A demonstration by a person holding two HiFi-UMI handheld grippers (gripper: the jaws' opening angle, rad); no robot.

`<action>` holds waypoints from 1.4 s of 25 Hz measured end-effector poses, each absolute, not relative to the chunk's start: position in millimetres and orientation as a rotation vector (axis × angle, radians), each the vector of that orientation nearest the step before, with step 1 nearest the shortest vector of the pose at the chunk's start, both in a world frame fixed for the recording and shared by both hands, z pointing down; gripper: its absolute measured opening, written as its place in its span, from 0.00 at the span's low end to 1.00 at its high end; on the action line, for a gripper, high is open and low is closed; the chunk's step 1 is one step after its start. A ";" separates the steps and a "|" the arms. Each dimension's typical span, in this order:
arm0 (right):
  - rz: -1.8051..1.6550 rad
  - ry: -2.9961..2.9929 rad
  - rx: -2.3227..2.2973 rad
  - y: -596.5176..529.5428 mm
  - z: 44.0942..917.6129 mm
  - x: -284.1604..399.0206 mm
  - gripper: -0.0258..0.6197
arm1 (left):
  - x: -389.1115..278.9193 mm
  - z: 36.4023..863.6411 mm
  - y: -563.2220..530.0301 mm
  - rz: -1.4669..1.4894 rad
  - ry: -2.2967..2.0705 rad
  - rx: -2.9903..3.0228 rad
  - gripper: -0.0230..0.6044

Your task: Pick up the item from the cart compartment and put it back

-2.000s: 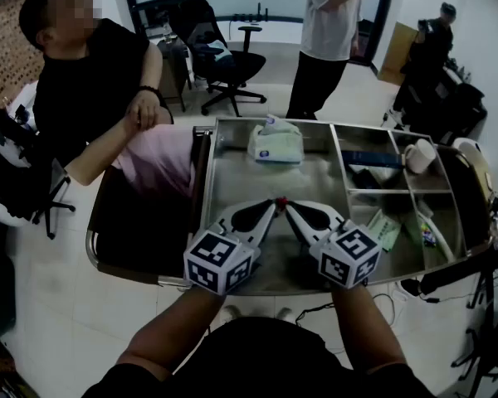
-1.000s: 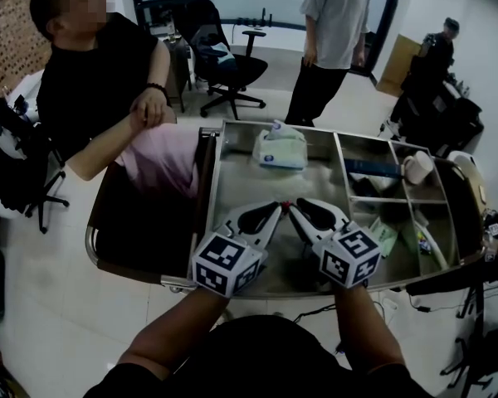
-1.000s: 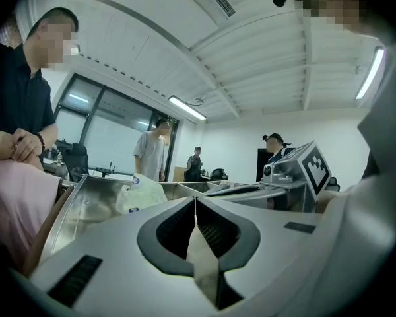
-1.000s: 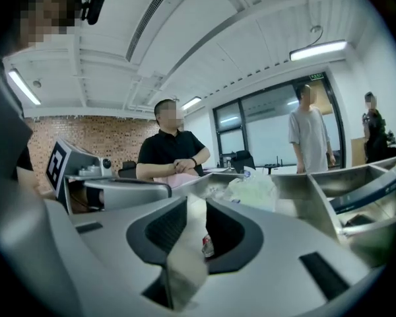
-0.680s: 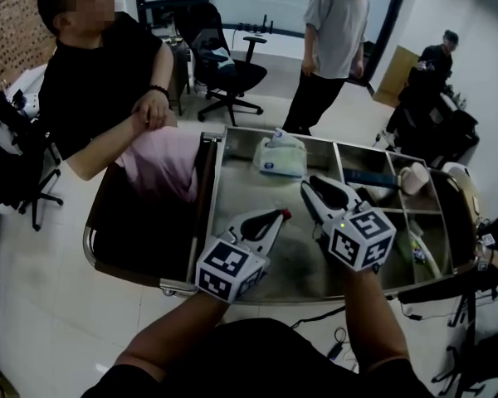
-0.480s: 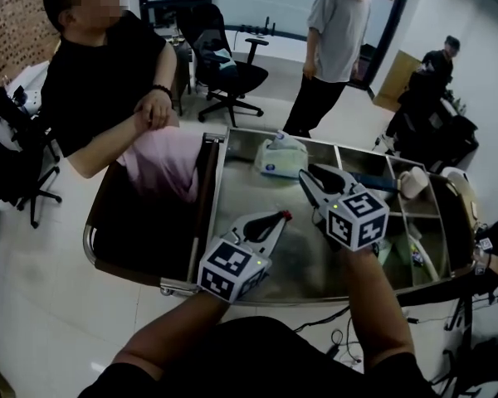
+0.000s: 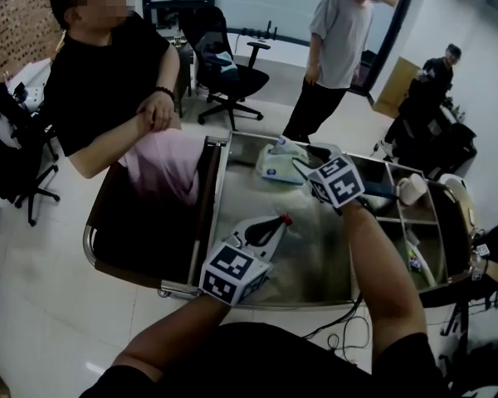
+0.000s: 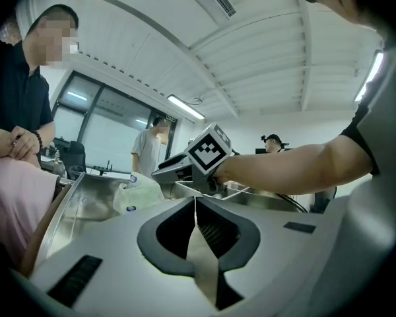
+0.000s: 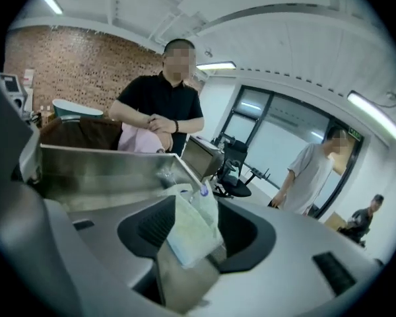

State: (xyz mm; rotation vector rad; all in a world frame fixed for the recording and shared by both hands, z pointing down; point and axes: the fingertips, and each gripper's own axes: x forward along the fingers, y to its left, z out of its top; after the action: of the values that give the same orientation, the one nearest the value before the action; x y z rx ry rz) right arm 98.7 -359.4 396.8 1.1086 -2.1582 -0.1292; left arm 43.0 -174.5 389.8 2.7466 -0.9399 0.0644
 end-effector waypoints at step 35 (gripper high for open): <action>-0.119 -1.901 0.981 -413.0 474.4 113.8 0.10 | 44.1 393.6 -175.1 0.079 -0.931 2.734 0.05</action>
State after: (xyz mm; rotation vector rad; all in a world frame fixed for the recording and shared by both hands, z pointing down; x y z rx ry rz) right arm 113.8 -413.0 474.4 0.9811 -1.9015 -0.1187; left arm 44.1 -175.1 393.6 2.7345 -0.9309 0.0792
